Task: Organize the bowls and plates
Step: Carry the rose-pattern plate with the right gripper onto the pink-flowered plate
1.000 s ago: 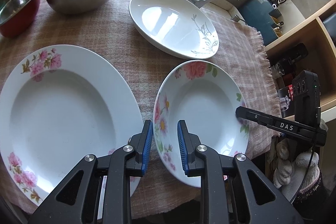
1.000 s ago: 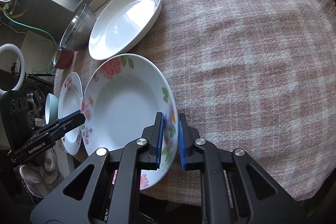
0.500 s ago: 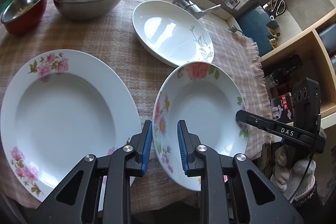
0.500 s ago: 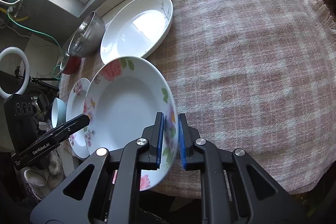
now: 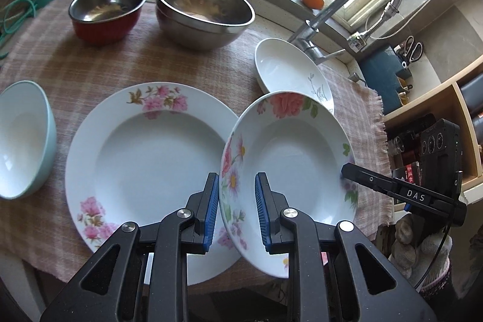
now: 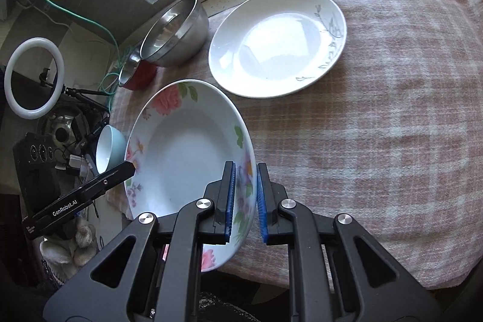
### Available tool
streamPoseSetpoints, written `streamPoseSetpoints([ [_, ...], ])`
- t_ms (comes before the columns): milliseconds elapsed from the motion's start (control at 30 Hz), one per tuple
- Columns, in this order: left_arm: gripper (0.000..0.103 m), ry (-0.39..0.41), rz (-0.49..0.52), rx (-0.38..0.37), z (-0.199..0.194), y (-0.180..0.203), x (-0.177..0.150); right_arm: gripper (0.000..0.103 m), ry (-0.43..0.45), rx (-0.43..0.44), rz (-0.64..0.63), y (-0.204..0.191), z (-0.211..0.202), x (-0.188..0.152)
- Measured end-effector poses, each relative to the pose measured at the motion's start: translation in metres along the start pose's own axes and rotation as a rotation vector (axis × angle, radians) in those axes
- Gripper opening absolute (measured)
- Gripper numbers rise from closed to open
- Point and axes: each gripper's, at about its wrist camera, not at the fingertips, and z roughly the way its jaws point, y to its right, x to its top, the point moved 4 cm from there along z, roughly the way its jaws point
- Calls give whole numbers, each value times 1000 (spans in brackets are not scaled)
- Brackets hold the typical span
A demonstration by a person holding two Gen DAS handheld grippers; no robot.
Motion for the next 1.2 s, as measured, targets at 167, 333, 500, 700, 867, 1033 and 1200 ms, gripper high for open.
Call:
streamPoseSetpoints([
  [167, 21, 19, -61, 29, -9, -27, -3, 14, -38, 13, -65, -26, 19, 2],
  [333, 21, 34, -116, 59, -17, -52, -8, 14, -73, 19, -122, -50, 39, 7],
  [500, 21, 45, -160, 88, -23, -74, -14, 14, -109, 20, -172, -69, 60, 9],
  [700, 21, 45, -203, 106, -25, -95, -20, 14, -141, 9, -213, -85, 80, 11],
  [867, 21, 48, -219, 116, -24, -103, -21, 14, -152, -4, -229, -92, 91, 11],
  [1033, 21, 46, -212, 129, -22, -103, -20, 14, -157, -26, -234, -91, 98, 13],
  [1200, 21, 35, -220, 140, -18, -107, -20, 14, -160, -37, -239, -91, 103, 13],
])
